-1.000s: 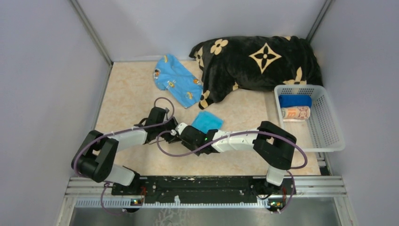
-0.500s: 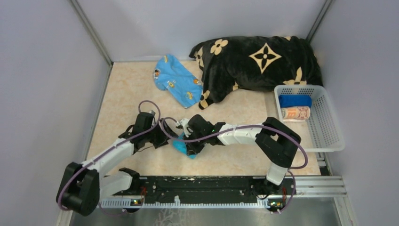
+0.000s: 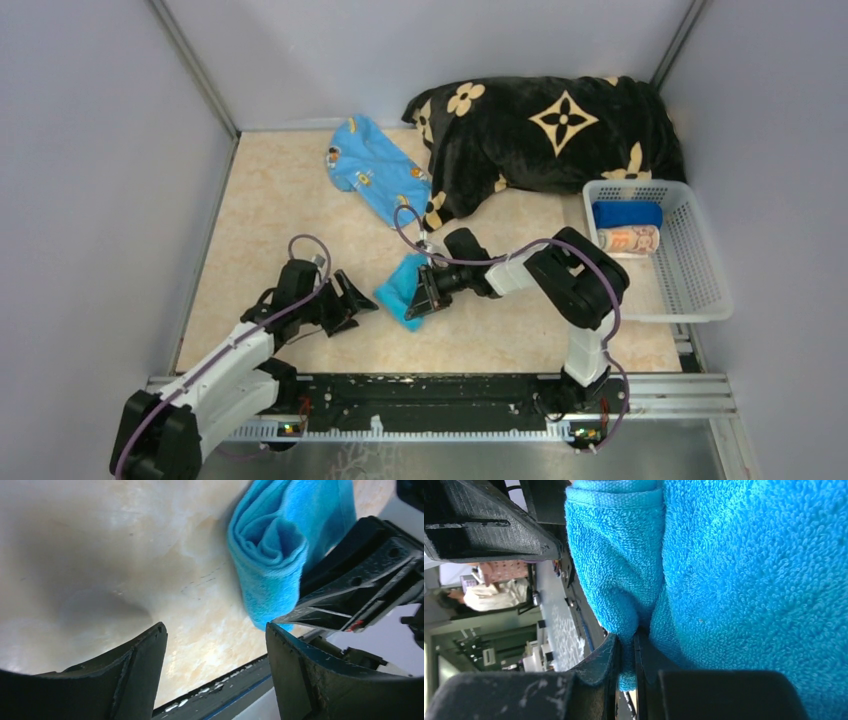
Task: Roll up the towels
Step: Roll the towel at the center of the board.
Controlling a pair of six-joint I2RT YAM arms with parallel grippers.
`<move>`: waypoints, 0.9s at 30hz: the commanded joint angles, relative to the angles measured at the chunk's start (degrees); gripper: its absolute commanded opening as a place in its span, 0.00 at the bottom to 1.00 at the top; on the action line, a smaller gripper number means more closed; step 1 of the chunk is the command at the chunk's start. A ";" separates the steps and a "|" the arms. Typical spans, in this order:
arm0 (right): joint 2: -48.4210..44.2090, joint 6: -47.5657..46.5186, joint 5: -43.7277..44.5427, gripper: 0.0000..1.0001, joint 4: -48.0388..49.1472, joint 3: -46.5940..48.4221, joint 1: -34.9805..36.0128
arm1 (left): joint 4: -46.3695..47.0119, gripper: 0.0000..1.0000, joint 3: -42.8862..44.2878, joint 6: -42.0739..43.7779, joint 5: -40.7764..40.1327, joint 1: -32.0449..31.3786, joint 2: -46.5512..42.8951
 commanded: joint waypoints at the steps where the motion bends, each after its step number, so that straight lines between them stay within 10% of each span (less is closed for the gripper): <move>1: 2.16 4.95 -4.38 0.07 7.61 -0.97 -1.28 | 11.20 0.78 -0.25 -2.78 5.84 0.11 3.55; 17: 4.85 6.93 -2.58 0.12 6.95 -0.62 -3.96 | 24.19 0.58 5.18 -2.99 4.12 -1.77 24.68; 27: -13.55 -9.85 19.82 0.45 -24.28 4.52 -0.93 | 17.21 0.53 7.43 -0.95 -3.41 -2.88 30.11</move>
